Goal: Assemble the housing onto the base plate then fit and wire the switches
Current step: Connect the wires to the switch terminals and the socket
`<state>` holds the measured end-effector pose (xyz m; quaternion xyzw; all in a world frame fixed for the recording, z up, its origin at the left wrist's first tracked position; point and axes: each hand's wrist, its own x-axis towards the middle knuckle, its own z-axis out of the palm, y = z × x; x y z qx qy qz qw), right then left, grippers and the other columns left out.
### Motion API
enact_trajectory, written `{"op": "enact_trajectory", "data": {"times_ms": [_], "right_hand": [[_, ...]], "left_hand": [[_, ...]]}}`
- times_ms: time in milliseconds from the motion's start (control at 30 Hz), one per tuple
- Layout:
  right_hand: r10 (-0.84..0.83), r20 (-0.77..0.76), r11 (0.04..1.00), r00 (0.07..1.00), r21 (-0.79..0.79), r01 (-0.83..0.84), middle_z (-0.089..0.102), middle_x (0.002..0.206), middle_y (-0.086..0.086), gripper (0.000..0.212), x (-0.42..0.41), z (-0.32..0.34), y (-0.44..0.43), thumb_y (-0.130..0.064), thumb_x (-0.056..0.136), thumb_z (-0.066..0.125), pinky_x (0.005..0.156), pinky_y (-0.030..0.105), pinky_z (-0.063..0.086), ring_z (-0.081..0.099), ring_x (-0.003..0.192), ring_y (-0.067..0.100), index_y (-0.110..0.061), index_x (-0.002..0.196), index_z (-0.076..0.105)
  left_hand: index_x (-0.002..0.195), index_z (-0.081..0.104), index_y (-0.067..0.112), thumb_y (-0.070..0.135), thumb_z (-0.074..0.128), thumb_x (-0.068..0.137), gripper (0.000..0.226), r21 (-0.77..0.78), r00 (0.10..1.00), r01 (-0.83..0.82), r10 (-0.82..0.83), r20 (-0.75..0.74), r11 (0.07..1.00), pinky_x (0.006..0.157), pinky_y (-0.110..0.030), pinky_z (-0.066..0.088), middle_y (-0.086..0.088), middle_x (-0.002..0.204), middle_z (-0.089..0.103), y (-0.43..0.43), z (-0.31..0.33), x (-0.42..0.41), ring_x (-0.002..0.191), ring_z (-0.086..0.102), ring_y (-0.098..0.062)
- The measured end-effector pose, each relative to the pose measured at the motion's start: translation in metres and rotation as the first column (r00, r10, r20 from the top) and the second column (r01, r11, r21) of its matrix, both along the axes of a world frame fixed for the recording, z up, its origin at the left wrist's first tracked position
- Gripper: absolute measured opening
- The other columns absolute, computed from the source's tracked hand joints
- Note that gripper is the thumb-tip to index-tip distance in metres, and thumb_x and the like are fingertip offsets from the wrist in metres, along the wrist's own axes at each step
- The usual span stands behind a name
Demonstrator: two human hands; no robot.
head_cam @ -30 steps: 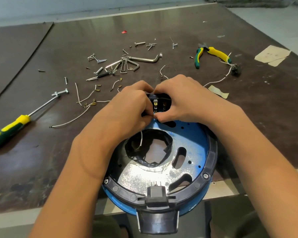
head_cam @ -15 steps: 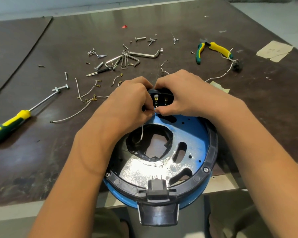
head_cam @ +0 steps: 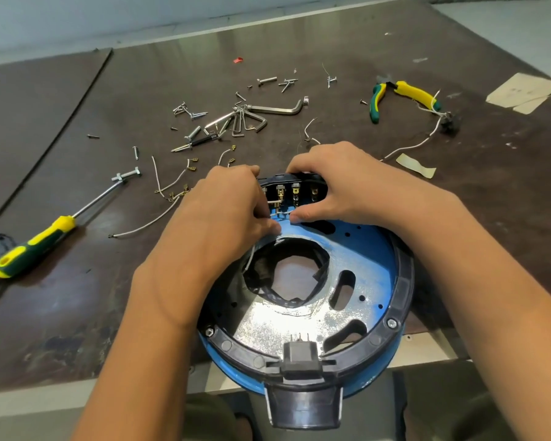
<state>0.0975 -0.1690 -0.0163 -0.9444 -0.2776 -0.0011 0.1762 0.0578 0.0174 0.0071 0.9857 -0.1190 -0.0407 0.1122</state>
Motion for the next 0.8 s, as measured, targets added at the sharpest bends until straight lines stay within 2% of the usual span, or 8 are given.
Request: {"op": "enact_trajectory", "data": {"times_ms": [167, 300, 433, 567, 667, 800], "right_hand": [[-0.02, -0.048, 1.0, 0.999, 0.006, 0.02, 0.048, 0.105, -0.005, 0.057, -0.001, 0.001, 0.001, -0.056, 0.075, 0.077, 0.085, 0.042, 0.048, 0.047, 0.098, 0.014, -0.03, 0.123, 0.06], [-0.017, -0.059, 1.0, 0.998, 0.005, 0.018, 0.049, 0.107, -0.003, 0.056, -0.002, 0.002, 0.001, -0.053, 0.076, 0.078, 0.086, 0.04, 0.047, 0.046, 0.098, 0.013, -0.028, 0.123, 0.06], [-0.004, -0.076, 1.0, 0.997, 0.009, 0.004, 0.049, 0.107, -0.005, 0.056, -0.001, 0.002, 0.001, -0.051, 0.077, 0.078, 0.087, 0.038, 0.047, 0.046, 0.1, 0.013, -0.028, 0.124, 0.059], [0.023, -0.09, 0.999, 0.996, 0.032, -0.02, 0.056, 0.118, -0.005, 0.062, -0.002, 0.0, 0.0, -0.048, 0.078, 0.079, 0.093, 0.036, 0.045, 0.05, 0.11, 0.016, -0.031, 0.132, 0.053], [0.048, -0.084, 0.998, 0.995, 0.052, -0.044, 0.06, 0.123, -0.005, 0.065, -0.001, -0.001, 0.001, -0.046, 0.078, 0.079, 0.091, 0.03, 0.043, 0.053, 0.109, 0.014, -0.03, 0.135, 0.052], [0.054, -0.074, 0.998, 0.996, 0.04, -0.051, 0.062, 0.113, -0.004, 0.06, 0.001, -0.001, 0.003, -0.05, 0.076, 0.079, 0.082, 0.028, 0.04, 0.053, 0.098, 0.012, -0.028, 0.128, 0.056]], "left_hand": [[0.105, 0.076, 0.036, 0.037, 0.078, 0.081, 0.024, -0.028, 0.999, 0.005, -0.007, -0.052, 1.0, 0.111, -0.041, 0.036, 0.002, 0.157, 0.036, 0.009, -0.004, -0.002, 0.14, 0.038, -0.022], [0.101, 0.077, 0.036, 0.034, 0.077, 0.082, 0.019, -0.087, 1.0, 0.015, -0.017, -0.022, 0.996, 0.101, -0.034, 0.037, 0.004, 0.15, 0.042, 0.012, -0.007, -0.001, 0.132, 0.044, -0.02], [0.094, 0.079, 0.033, 0.019, 0.075, 0.084, 0.018, -0.151, 0.999, 0.032, -0.033, -0.002, 0.988, 0.091, -0.027, 0.039, 0.004, 0.138, 0.048, 0.012, -0.008, 0.001, 0.118, 0.05, -0.016], [0.096, 0.078, 0.033, 0.002, 0.064, 0.088, 0.035, -0.167, 0.998, 0.036, -0.044, -0.046, 0.985, 0.09, -0.022, 0.038, 0.005, 0.141, 0.047, 0.014, -0.007, 0.001, 0.121, 0.049, -0.017], [0.094, 0.078, 0.034, 0.007, 0.066, 0.087, 0.03, -0.184, 0.994, 0.059, -0.074, -0.078, 0.981, 0.101, -0.033, 0.044, 0.005, 0.141, 0.047, 0.014, -0.006, 0.001, 0.119, 0.051, -0.017], [0.088, 0.078, 0.036, 0.027, 0.078, 0.08, 0.013, -0.211, 0.997, 0.047, -0.059, -0.053, 0.976, 0.099, -0.039, 0.045, 0.009, 0.138, 0.049, 0.012, -0.008, 0.001, 0.119, 0.052, -0.015]]}}
